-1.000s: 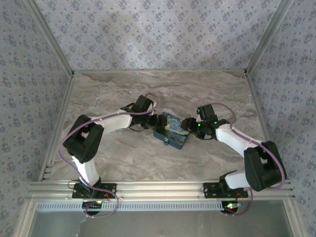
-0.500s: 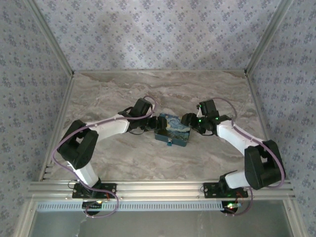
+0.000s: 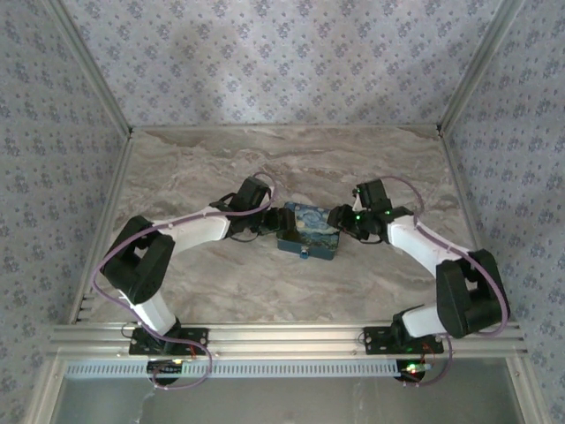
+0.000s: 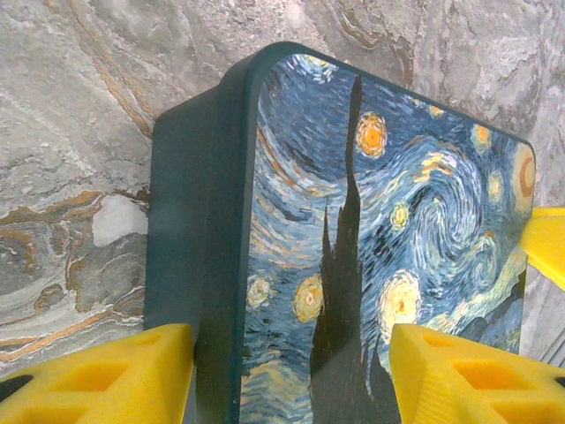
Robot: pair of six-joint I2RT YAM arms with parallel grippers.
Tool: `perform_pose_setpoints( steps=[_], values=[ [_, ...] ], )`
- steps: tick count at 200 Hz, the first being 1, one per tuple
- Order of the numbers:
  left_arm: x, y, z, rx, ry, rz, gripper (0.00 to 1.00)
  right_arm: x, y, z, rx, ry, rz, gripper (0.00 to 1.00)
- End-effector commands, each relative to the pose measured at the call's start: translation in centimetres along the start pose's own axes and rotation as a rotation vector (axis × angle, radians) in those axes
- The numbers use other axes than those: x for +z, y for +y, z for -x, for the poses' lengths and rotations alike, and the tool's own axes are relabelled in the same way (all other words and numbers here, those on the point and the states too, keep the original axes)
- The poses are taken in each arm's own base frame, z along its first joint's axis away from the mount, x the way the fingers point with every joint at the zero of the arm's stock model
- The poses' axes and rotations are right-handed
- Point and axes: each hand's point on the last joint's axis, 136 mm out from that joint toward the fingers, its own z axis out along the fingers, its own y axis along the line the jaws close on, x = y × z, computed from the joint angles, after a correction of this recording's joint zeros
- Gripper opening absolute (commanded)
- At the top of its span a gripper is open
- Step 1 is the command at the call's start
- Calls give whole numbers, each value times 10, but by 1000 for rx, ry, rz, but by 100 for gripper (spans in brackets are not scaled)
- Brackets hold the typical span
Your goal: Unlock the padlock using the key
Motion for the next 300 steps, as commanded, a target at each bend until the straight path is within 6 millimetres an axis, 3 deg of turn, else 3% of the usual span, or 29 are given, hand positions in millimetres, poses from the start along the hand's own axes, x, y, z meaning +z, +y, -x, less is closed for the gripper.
perform_pose_setpoints(
  steps=[1, 95, 165, 245, 300],
  values=[
    [-2, -15, 6, 19, -28, -41, 59, 7, 22, 15, -44, 0, 55, 49],
    [-7, 13, 59, -17, -104, 29, 59, 47, 44, 49, -68, 21, 72, 49],
    [-8, 25, 62, -50, -116, 64, 60, 57, 42, 58, -57, 27, 50, 54],
    [-30, 38, 61, -67, -159, 90, 67, 42, 31, 62, -99, 1, -12, 68],
    [-20, 22, 51, -61, -120, 25, 67, 15, 23, 57, -121, -40, -43, 70]
  ],
)
